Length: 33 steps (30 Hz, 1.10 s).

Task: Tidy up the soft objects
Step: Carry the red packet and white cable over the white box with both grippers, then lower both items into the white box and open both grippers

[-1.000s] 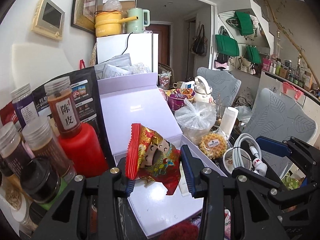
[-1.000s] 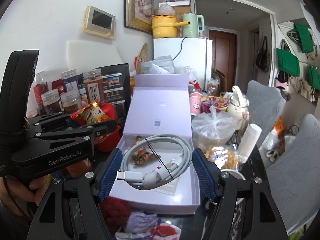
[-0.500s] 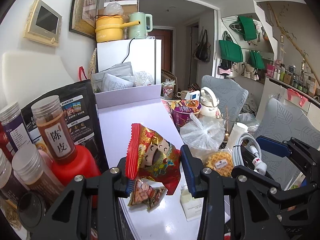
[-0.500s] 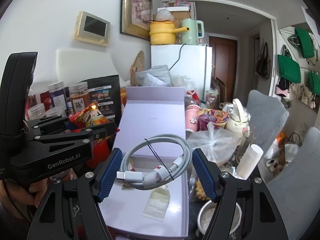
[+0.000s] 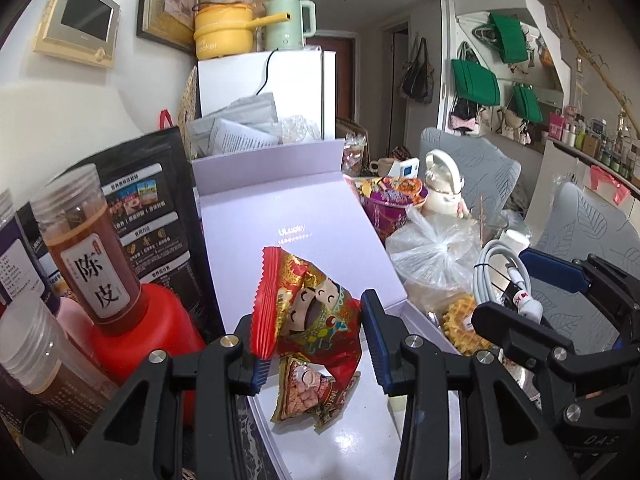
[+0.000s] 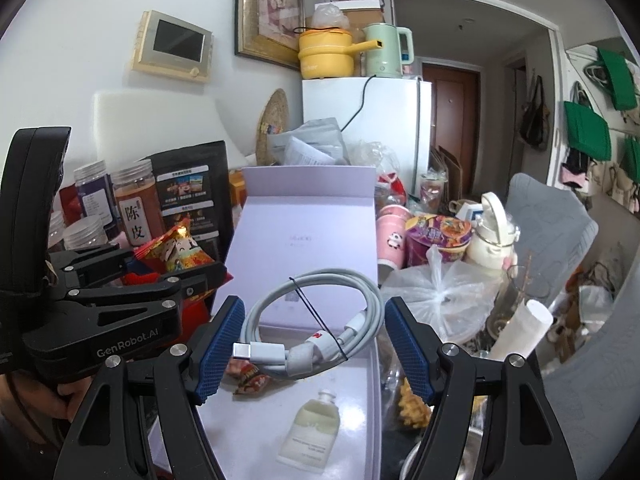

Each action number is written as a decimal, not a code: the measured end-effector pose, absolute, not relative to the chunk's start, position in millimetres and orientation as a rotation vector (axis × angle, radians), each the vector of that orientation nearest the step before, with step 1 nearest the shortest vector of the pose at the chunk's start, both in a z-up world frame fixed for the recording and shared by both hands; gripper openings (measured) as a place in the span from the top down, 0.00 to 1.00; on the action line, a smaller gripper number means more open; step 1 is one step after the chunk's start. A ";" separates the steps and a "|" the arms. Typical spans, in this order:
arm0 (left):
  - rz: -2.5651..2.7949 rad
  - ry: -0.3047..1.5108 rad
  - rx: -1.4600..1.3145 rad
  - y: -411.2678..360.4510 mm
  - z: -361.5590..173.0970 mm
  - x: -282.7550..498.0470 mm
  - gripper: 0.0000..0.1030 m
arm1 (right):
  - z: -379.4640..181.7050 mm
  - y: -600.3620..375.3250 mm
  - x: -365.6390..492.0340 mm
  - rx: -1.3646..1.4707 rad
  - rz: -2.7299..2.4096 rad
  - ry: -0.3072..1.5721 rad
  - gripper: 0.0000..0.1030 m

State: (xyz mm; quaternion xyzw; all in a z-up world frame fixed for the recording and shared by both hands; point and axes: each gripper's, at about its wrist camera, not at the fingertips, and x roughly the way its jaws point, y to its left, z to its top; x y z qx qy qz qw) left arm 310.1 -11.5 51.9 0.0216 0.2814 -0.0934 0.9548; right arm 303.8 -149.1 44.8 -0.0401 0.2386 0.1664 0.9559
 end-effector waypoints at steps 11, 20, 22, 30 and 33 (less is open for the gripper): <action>-0.177 0.702 0.074 -16.6 14.0 341.7 0.61 | 12.0 -150.1 333.7 -0.091 0.312 0.596 0.29; -0.186 0.788 0.111 -28.9 -12.4 355.2 0.61 | -11.6 -155.8 351.2 -0.090 0.284 0.681 0.29; -0.183 0.799 0.118 -29.9 -16.1 356.7 0.61 | -15.5 -155.0 354.2 -0.092 0.281 0.701 0.29; -0.171 0.871 0.107 -28.5 -29.1 366.3 0.61 | -25.0 -151.0 360.5 -0.108 0.274 0.754 0.28; -0.169 0.886 0.110 -29.6 -31.1 368.6 0.61 | -26.4 -149.6 361.0 -0.116 0.266 0.764 0.28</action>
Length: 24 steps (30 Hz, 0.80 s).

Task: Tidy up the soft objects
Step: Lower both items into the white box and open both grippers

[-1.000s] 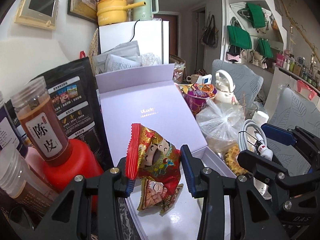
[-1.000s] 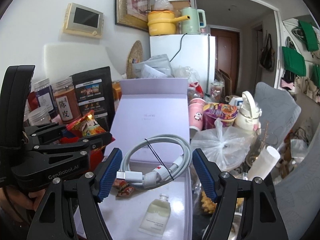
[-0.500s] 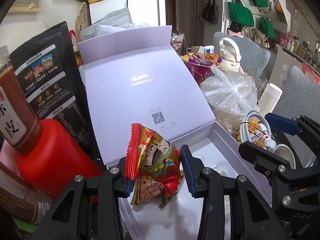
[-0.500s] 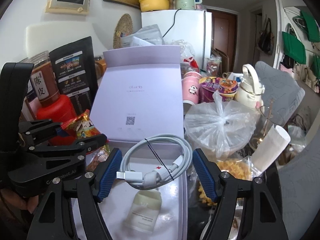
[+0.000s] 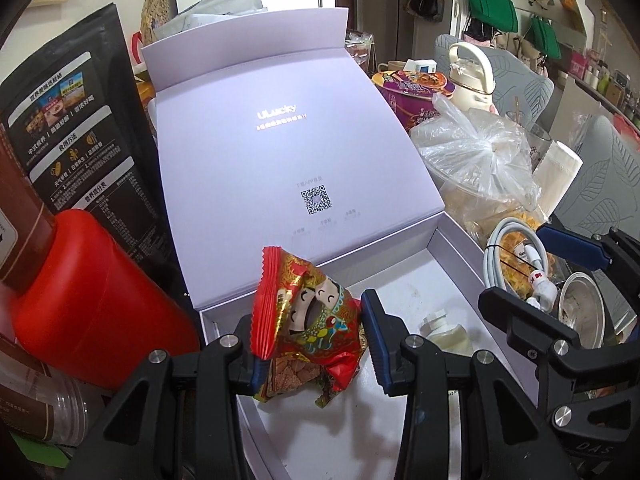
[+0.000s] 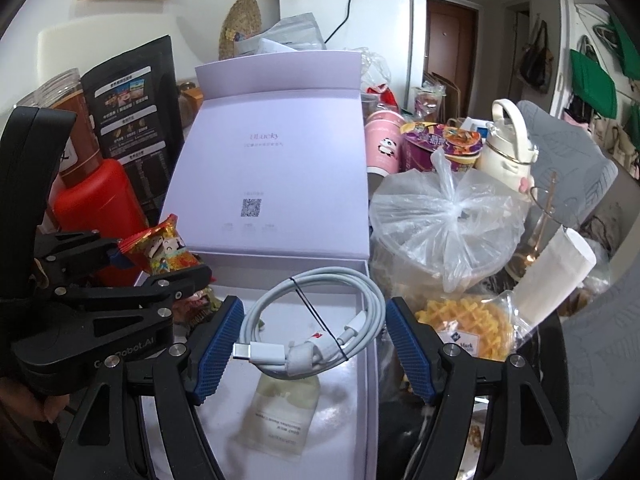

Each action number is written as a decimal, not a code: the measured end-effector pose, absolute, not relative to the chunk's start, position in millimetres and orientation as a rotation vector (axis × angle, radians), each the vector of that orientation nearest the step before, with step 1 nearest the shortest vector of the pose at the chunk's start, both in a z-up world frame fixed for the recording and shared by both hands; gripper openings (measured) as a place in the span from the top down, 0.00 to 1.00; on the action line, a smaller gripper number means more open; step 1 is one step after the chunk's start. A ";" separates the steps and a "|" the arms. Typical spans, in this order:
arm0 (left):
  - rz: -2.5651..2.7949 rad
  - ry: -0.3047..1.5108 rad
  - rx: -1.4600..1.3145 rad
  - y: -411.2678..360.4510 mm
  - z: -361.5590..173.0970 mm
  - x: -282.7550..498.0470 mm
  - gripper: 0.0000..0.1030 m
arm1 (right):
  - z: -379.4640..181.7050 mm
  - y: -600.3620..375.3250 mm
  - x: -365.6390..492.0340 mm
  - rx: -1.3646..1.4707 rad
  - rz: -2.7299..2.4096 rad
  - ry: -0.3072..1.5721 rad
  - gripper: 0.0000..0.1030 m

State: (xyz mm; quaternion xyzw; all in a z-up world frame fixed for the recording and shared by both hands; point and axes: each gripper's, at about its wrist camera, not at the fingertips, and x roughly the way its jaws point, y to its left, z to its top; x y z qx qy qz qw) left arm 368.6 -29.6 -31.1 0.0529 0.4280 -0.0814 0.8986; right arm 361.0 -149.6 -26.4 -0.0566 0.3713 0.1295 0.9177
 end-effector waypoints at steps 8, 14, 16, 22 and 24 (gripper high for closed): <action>-0.139 0.900 0.133 -34.3 -30.6 371.7 0.21 | -26.4 -155.0 363.0 -0.133 0.205 0.793 0.27; -0.137 0.871 0.138 -34.3 -21.6 366.9 0.21 | -20.8 -161.9 361.9 -0.110 0.191 0.796 0.27; -0.135 0.863 0.139 -34.1 -18.2 363.2 0.21 | -18.0 -161.7 359.9 -0.114 0.192 0.788 0.27; -0.133 0.842 0.129 -33.9 -4.1 354.8 0.21 | -8.9 -162.1 352.3 -0.105 0.196 0.765 0.27; -0.128 0.824 0.133 -33.7 3.1 350.7 0.21 | -5.0 -163.3 348.6 -0.094 0.197 0.755 0.27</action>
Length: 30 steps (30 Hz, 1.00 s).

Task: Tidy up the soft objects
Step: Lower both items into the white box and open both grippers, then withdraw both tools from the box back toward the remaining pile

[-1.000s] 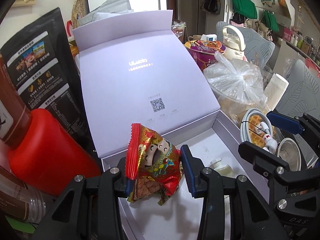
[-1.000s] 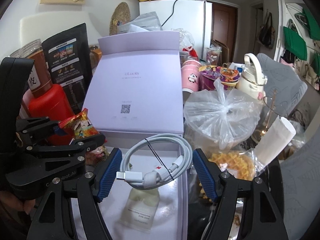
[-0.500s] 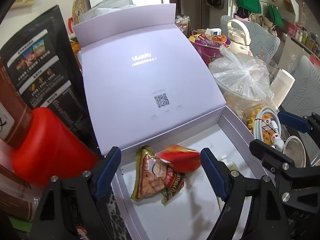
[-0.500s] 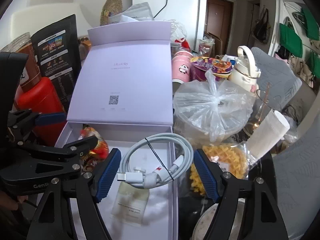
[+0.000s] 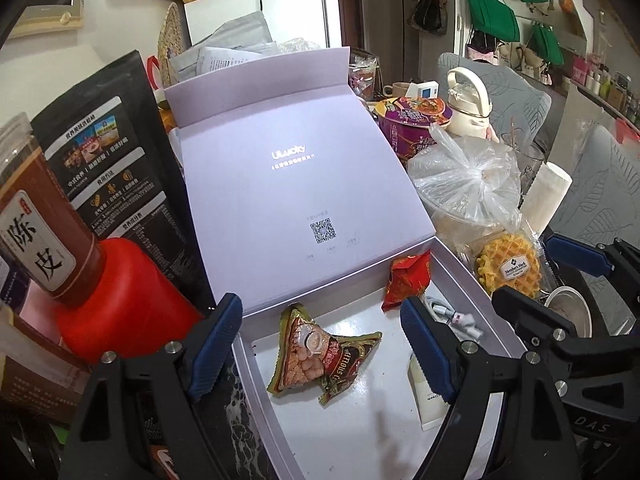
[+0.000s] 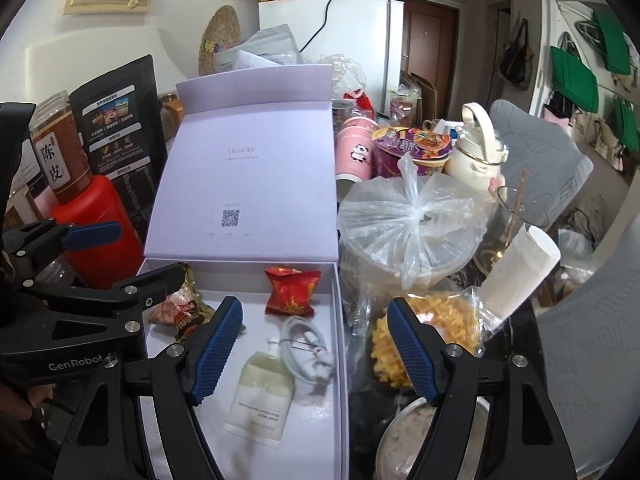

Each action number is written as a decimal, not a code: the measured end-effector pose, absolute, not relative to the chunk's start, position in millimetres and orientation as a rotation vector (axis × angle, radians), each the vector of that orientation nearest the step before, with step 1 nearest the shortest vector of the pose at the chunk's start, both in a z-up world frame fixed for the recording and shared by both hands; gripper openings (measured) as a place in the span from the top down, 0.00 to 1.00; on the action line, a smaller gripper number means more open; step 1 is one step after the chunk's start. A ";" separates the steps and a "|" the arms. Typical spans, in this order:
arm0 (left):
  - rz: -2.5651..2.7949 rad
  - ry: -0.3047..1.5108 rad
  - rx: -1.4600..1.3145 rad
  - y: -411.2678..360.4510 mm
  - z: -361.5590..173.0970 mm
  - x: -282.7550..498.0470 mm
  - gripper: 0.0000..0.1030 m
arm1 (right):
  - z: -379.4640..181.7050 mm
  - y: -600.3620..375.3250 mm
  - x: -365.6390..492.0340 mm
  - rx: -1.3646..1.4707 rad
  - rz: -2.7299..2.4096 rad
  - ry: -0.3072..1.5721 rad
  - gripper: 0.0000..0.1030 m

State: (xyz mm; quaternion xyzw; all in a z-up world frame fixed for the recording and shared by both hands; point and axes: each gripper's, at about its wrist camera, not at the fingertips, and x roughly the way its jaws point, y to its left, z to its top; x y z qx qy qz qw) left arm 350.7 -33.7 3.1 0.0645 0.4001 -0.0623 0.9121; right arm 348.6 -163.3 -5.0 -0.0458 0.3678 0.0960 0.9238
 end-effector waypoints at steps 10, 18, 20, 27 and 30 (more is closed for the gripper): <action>-0.133 0.747 0.112 -31.1 39.7 325.7 0.21 | 22.8 -167.0 322.1 -0.078 0.188 0.704 0.27; -0.146 0.691 0.104 -28.5 64.4 298.0 0.21 | 46.3 -165.7 293.8 -0.076 0.180 0.654 0.27; -0.148 0.678 0.104 -27.7 69.5 290.8 0.21 | 51.3 -164.6 286.3 -0.079 0.180 0.643 0.27; -0.148 0.634 0.102 -23.4 88.5 260.4 0.21 | 68.4 -160.8 254.8 -0.084 0.183 0.599 0.26; -0.151 0.613 0.102 -22.3 96.8 245.3 0.21 | 74.4 -159.9 241.6 -0.087 0.182 0.581 0.26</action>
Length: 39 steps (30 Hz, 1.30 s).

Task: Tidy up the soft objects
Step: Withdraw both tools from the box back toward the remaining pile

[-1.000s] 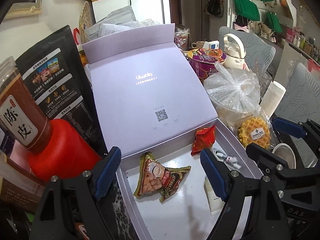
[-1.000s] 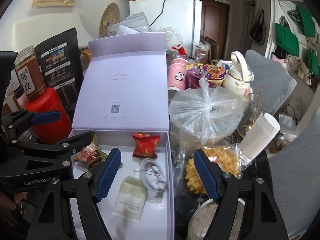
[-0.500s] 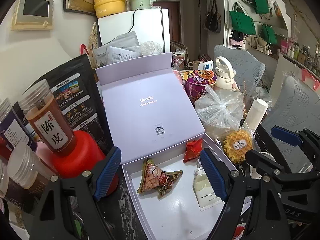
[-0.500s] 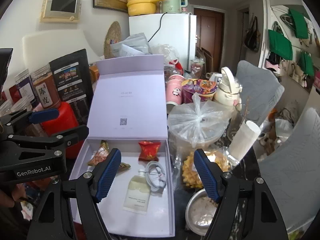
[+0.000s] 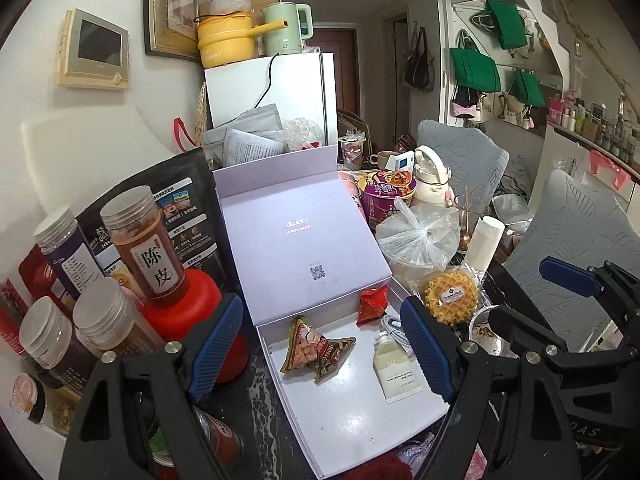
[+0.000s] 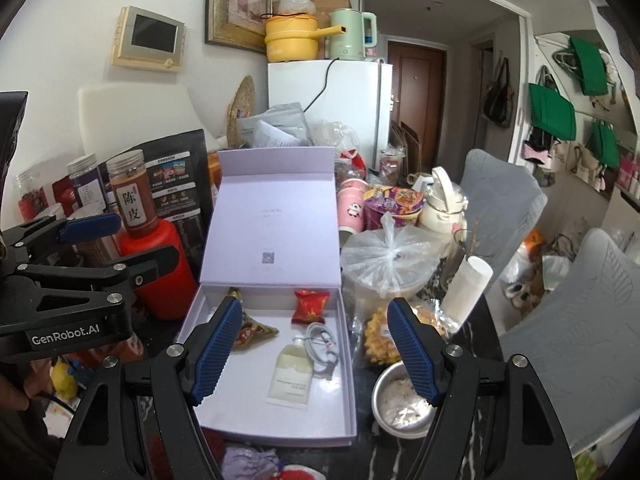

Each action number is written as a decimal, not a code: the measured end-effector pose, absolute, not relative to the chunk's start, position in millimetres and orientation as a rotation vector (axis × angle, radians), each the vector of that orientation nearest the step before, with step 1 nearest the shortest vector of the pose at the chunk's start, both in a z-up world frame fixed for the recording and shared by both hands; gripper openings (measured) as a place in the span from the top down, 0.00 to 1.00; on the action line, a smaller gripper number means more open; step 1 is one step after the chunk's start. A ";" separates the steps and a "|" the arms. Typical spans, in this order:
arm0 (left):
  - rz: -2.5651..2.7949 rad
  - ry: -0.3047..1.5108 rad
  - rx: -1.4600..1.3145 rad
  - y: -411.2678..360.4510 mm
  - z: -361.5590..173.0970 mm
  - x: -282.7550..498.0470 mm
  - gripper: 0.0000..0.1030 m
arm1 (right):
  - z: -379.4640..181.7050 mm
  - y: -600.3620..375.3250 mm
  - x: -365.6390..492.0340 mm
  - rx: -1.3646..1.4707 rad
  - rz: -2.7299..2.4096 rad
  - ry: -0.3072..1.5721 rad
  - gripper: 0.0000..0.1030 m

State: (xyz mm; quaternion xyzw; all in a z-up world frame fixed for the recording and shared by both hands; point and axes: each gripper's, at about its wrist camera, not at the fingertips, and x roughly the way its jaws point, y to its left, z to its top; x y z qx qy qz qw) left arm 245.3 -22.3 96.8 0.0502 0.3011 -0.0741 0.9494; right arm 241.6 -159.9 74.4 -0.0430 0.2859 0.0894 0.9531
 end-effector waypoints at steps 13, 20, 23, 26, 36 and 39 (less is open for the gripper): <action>-0.170 0.557 0.095 -18.7 117.8 188.0 0.21 | 93.8 -163.2 178.0 -0.083 0.167 0.510 0.21; -0.189 0.547 0.099 -19.7 118.1 163.1 0.21 | 94.4 -166.3 148.0 -0.075 0.155 0.493 0.17; -0.198 0.550 0.095 -18.7 115.1 153.2 0.21 | 93.1 -166.3 136.7 -0.075 0.145 0.490 0.17; -0.198 0.554 0.104 -16.5 111.4 145.8 0.21 | 89.8 -166.7 127.0 -0.079 0.136 0.490 0.17; -0.208 0.561 0.076 -1.0 96.8 122.5 0.21 | 70.8 -168.4 102.7 -0.058 0.117 0.516 0.16; -0.194 0.560 0.076 2.1 91.4 117.8 0.21 | 62.3 -166.9 97.7 -0.052 0.112 0.533 0.16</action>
